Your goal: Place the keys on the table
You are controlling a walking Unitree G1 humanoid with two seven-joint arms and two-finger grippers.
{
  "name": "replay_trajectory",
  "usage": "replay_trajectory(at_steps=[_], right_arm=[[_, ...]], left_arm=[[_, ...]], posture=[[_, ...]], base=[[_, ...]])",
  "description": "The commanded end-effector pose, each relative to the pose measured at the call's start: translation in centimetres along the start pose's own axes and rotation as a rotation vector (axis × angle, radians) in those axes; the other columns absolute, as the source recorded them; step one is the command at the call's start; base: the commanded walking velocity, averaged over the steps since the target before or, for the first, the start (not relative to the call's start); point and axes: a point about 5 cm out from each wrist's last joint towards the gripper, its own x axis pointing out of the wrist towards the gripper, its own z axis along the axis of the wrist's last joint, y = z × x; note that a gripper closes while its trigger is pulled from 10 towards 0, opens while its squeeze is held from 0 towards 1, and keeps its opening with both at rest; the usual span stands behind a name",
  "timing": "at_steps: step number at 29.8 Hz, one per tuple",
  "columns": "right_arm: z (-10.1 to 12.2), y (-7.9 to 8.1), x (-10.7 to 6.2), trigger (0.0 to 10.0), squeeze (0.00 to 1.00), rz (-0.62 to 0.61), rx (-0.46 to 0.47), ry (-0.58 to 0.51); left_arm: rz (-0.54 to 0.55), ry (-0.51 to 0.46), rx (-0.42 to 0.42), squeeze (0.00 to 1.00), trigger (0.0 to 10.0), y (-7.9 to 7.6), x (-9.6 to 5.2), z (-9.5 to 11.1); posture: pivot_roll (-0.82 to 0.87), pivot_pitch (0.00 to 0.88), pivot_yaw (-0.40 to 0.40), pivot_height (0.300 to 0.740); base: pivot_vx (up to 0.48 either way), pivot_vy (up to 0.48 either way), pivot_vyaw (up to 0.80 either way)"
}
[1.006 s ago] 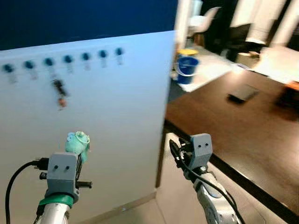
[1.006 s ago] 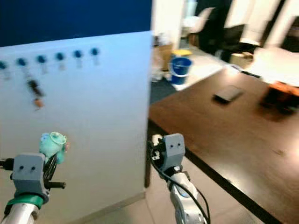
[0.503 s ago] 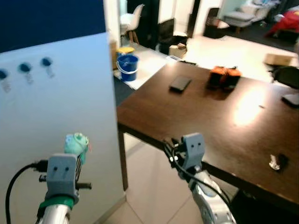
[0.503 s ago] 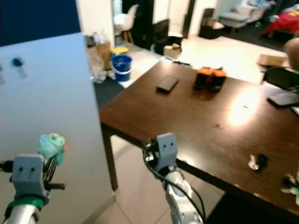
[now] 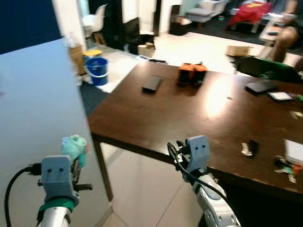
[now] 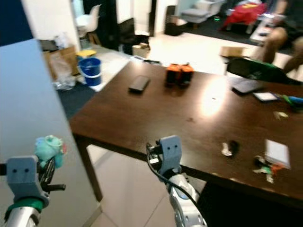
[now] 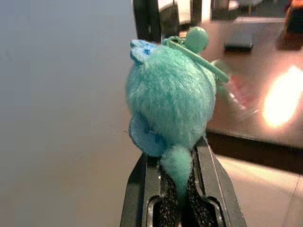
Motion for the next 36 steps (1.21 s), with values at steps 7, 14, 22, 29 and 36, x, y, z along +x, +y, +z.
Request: replay_trajectory(at_steps=[7, 14, 22, 29, 36], right_arm=[[-1.1, 1.0, -0.2, 10.0, 0.00, 0.018, 0.015, 0.039], [-1.0, 0.5, -0.5, 10.0, 0.00, -0.023, 0.011, 0.029], [-1.0, 0.1, -0.6, 10.0, 0.00, -0.022, 0.003, 0.033], [-0.6, 0.8, -0.6, 10.0, 0.00, 0.026, 0.004, 0.003], [-0.8, 1.3, -0.3, 10.0, 0.00, 0.056, 0.005, 0.013]], left_arm=[[0.026, 0.050, -0.031, 0.00, 10.0, 0.7, -0.5, -1.1], [-0.055, 0.030, -0.054, 0.00, 10.0, 0.7, -1.3, -0.9], [-0.046, 0.053, -0.053, 0.00, 10.0, 0.7, -1.3, -1.1], [-0.043, 0.051, -0.074, 0.00, 10.0, 0.6, -1.4, -0.9], [-0.034, 0.044, -0.084, 0.00, 10.0, 0.5, -1.5, -0.6]], posture=[[-0.12, 0.068, 0.098, 0.740], [-0.14, 0.055, 0.114, 0.740], [-0.14, 0.065, 0.110, 0.740], [-0.13, 0.067, 0.114, 0.740], [-0.11, 0.081, 0.102, 0.740]], base=[[0.000, 0.000, -0.80], [0.000, 0.000, -0.80], [0.000, 0.000, -0.80], [0.000, 0.000, -0.69], [0.000, 0.000, 0.00]])
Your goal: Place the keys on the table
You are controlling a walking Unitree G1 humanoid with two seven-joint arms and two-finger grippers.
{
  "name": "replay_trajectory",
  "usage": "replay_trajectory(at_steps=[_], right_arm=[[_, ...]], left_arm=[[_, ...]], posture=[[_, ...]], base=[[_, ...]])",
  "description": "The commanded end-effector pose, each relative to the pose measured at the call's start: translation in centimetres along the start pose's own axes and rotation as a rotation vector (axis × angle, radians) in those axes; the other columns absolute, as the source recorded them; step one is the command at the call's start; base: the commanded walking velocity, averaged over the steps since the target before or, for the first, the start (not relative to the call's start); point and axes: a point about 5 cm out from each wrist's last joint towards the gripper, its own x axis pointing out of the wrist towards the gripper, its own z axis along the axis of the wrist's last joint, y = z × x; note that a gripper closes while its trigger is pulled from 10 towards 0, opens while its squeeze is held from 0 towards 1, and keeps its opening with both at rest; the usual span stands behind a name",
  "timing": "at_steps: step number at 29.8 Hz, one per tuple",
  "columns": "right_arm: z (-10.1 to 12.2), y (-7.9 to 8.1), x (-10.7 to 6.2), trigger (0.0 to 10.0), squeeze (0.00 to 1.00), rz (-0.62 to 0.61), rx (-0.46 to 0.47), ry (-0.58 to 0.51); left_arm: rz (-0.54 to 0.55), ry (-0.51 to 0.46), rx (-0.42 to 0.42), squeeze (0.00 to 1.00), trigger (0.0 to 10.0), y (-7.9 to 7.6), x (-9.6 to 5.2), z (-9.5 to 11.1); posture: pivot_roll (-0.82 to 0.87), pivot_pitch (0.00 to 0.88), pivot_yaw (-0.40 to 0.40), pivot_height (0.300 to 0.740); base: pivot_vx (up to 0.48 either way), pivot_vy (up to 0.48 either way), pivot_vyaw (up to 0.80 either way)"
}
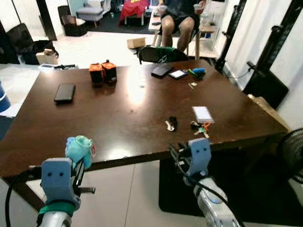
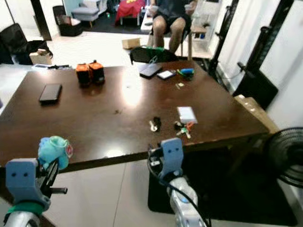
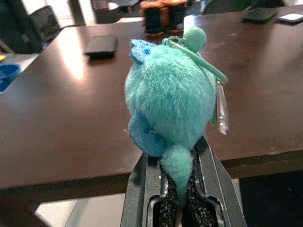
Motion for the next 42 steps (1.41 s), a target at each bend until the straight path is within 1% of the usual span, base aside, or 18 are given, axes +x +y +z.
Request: replay_trajectory(at_steps=[1, 4, 6, 10, 21, 25, 33, 37, 42], right_arm=[[-0.2, 0.5, 0.2, 10.0, 0.00, 0.019, 0.010, 0.009], [-0.1, 0.5, 0.3, 10.0, 0.00, 0.021, 0.009, 0.005], [-0.2, 0.1, 0.1, 10.0, 0.00, 0.007, 0.009, 0.006], [-0.2, 0.0, 0.1, 10.0, 0.00, 0.005, 0.008, 0.010], [-0.2, 0.1, 0.0, 10.0, 0.00, 0.011, 0.005, 0.008], [-0.3, 0.0, -0.3, 10.0, 0.00, 0.005, 0.004, 0.011], [-0.4, 0.0, -0.2, 10.0, 0.00, 0.011, 0.003, 0.014], [-0.3, -0.2, -0.3, 10.0, 0.00, 0.000, 0.007, 0.012], [-0.6, -0.1, -0.4, 10.0, 0.00, -0.001, 0.011, 0.020]], left_arm=[[0.012, 0.010, -0.011, 0.00, 10.0, 0.1, -0.3, 0.0], [0.004, 0.010, -0.010, 0.00, 10.0, 0.1, -0.3, 0.1], [-0.006, 0.010, 0.002, 0.00, 10.0, -0.1, -0.2, 0.0], [-0.001, 0.009, -0.003, 0.00, 10.0, -0.1, -0.1, 0.1], [-0.016, 0.002, -0.013, 0.00, 10.0, -0.3, 0.0, 0.4], [-0.023, 0.004, -0.015, 0.00, 10.0, -0.4, -0.2, 0.4], [-0.033, 0.000, -0.007, 0.00, 10.0, -0.6, -0.2, 0.6], [-0.065, -0.024, -0.015, 0.00, 10.0, -0.9, -0.3, 1.2], [-0.091, -0.066, -0.003, 0.00, 10.0, -1.1, -0.3, 2.0]], posture=[[-0.11, 0.085, 0.109, 0.740], [-0.11, 0.084, 0.112, 0.740], [-0.12, 0.078, 0.112, 0.740], [-0.12, 0.075, 0.108, 0.740], [-0.12, 0.082, 0.110, 0.740], [-0.14, 0.077, 0.118, 0.740], [-0.12, 0.082, 0.115, 0.740], [-0.12, 0.080, 0.117, 0.740], [-0.12, 0.080, 0.117, 0.740]], base=[[0.000, 0.000, 0.00], [0.000, 0.000, 0.00], [0.000, 0.000, 0.00], [0.000, 0.000, 0.00], [0.000, -0.369, 0.00], [0.000, -0.385, 0.00], [0.000, -0.377, 0.00], [0.000, 0.000, 0.00], [0.000, 0.480, 0.00]])
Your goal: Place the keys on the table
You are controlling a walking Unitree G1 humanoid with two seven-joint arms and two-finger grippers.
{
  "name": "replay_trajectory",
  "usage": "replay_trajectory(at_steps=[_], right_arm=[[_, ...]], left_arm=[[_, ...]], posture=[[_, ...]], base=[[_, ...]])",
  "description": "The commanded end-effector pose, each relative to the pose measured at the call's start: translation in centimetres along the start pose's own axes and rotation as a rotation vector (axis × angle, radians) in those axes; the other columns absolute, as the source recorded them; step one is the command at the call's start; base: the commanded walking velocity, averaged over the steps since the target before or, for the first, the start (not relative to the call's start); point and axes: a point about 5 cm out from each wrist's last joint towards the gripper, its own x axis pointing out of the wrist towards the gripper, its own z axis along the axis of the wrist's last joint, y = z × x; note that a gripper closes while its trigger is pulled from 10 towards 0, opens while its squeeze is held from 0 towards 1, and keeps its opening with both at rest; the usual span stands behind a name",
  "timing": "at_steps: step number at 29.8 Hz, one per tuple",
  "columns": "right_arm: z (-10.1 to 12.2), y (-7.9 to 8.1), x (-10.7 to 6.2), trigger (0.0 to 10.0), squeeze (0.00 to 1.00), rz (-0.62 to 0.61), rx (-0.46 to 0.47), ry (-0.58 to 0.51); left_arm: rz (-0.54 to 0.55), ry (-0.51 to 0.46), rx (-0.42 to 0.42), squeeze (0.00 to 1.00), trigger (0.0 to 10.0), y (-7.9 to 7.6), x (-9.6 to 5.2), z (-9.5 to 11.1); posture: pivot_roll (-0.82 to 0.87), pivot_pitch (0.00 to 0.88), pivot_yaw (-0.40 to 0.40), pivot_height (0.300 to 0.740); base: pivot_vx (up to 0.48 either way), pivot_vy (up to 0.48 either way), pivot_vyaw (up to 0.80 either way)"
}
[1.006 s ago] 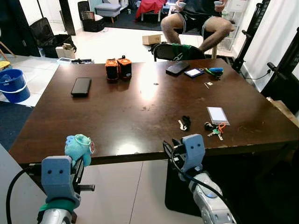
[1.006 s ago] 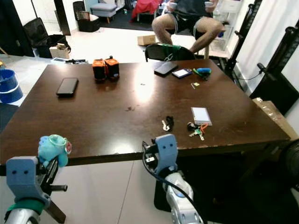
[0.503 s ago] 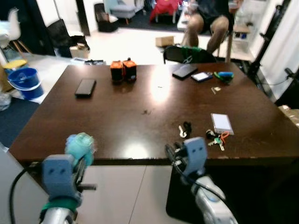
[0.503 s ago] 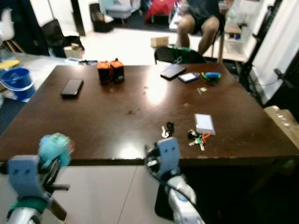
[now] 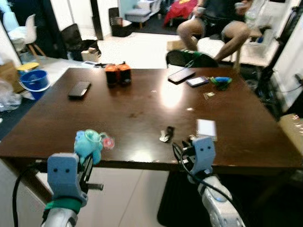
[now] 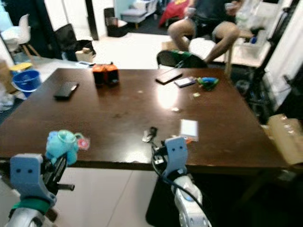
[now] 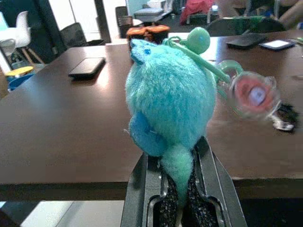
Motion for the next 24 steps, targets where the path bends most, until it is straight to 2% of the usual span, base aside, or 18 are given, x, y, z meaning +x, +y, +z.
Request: replay_trajectory(at_steps=[1, 9, 11, 18, 24], right_arm=[[-0.6, 0.7, -0.1, 10.0, 0.00, 0.020, 0.021, 0.021], [-0.5, 0.2, -0.1, 10.0, 0.00, 0.000, 0.020, 0.020], [-0.6, 0.1, -0.3, 10.0, 0.00, -0.009, 0.015, 0.022], [-0.5, 0.1, -0.1, 10.0, 0.00, -0.017, 0.022, 0.026], [-0.6, -0.1, -0.1, 10.0, 0.00, -0.039, 0.038, 0.043]], left_arm=[[0.008, -0.019, 0.020, 0.00, 10.0, 0.4, -0.3, 0.3], [-0.059, 0.022, 0.009, 0.00, 10.0, -0.4, -0.6, -0.2], [-0.050, 0.062, -0.019, 0.00, 10.0, -0.3, -0.7, -0.8], [-0.008, 0.098, -0.017, 0.00, 10.0, 0.1, -0.6, -1.4], [0.058, 0.107, -0.016, 0.00, 10.0, 0.9, -0.4, -1.7]], posture=[[-0.11, 0.085, 0.109, 0.740], [-0.11, 0.093, 0.119, 0.740], [-0.11, 0.097, 0.123, 0.740], [-0.11, 0.103, 0.128, 0.740], [-0.12, 0.101, 0.126, 0.740]], base=[[0.000, 0.000, 0.00], [0.000, 0.000, 0.00], [0.000, 0.000, 0.00], [0.000, 0.000, 0.00], [0.000, 0.000, -0.80]])
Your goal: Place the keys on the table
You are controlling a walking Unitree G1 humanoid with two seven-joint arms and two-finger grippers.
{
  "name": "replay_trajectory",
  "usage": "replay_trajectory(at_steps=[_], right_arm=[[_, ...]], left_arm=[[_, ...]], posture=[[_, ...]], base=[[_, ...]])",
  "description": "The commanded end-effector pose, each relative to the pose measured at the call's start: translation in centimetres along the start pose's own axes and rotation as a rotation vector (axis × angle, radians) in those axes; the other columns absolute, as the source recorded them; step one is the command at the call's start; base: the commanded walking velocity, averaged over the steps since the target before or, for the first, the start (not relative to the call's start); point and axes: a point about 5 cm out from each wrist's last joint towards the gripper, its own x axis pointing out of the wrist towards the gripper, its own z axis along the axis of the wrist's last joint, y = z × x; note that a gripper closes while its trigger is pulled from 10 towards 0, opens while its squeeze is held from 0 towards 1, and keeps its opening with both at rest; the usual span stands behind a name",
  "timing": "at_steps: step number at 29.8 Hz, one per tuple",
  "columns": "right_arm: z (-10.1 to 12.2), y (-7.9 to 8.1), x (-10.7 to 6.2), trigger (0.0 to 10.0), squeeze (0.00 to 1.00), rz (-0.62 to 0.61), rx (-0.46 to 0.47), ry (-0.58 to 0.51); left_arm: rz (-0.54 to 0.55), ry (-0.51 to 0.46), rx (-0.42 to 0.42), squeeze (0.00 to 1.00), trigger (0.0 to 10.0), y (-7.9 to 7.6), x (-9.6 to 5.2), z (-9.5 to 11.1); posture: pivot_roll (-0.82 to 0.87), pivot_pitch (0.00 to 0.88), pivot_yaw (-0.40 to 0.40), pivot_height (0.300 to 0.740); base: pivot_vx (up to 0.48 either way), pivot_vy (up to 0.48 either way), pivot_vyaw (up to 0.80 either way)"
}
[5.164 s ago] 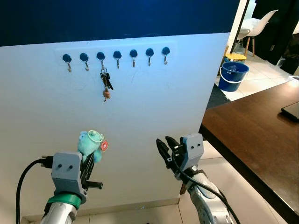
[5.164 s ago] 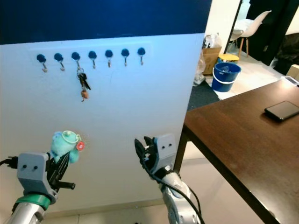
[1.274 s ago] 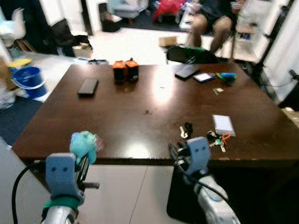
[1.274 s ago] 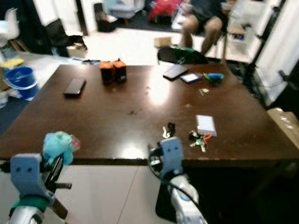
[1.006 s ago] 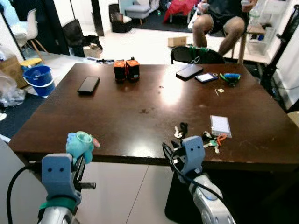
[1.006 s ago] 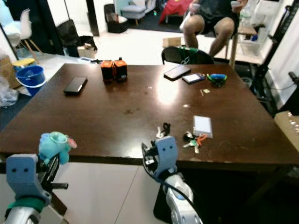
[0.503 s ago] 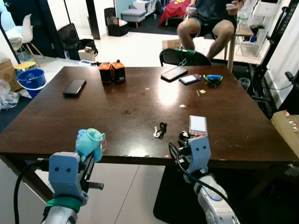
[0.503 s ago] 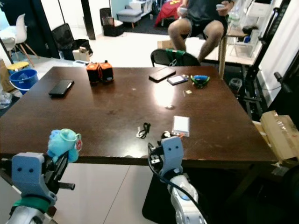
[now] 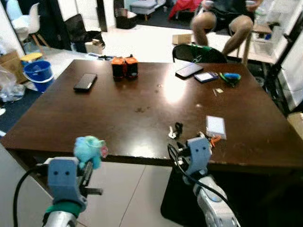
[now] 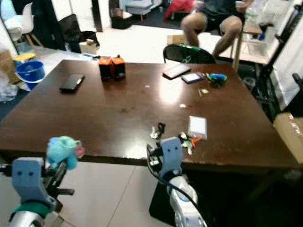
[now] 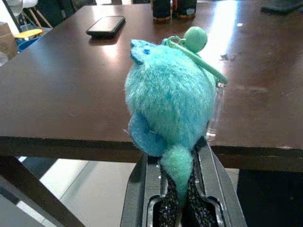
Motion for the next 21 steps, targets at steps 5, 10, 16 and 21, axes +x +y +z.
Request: replay_trajectory(at_steps=[5, 10, 16, 21], right_arm=[[-0.8, -0.3, -0.4, 10.0, 0.00, -0.018, 0.018, 0.032], [-0.3, 0.2, 0.1, 10.0, 0.00, 0.020, 0.006, 0.006], [-0.2, 0.2, 0.1, 10.0, 0.00, 0.019, 0.011, 0.002], [-0.2, 0.3, 0.3, 10.0, 0.00, 0.021, 0.013, 0.005]], left_arm=[[0.020, 0.019, -0.001, 0.00, 10.0, 0.3, 0.1, -0.2], [0.012, -0.015, 0.012, 0.00, 10.0, 0.1, 0.4, 0.5], [-0.002, -0.039, -0.003, 0.00, 10.0, -0.2, 0.3, 0.8], [0.000, -0.048, -0.012, 0.00, 10.0, -0.2, 0.5, 1.0]], posture=[[-0.12, 0.095, 0.118, 0.740], [-0.11, 0.098, 0.115, 0.740], [-0.11, 0.094, 0.116, 0.740], [-0.11, 0.102, 0.111, 0.740]], base=[[0.000, 0.000, -0.80], [0.000, 0.000, -0.12], [0.000, 0.000, 0.00], [0.263, 0.000, 0.00]])
